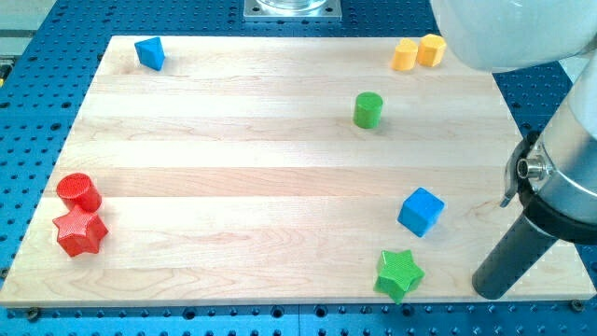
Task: Move the green star blue cube parallel to each other
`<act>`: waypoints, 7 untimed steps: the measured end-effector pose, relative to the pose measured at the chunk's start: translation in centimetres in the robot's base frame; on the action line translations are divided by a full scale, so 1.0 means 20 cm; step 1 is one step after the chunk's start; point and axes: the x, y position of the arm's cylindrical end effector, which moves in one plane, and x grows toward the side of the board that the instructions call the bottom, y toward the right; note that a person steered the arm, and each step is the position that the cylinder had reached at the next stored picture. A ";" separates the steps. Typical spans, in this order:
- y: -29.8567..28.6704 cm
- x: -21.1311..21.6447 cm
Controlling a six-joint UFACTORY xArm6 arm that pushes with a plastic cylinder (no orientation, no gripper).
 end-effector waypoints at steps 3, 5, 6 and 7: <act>-0.72 -0.01; -1.06 -0.48; -0.53 -0.50; -0.17 -0.43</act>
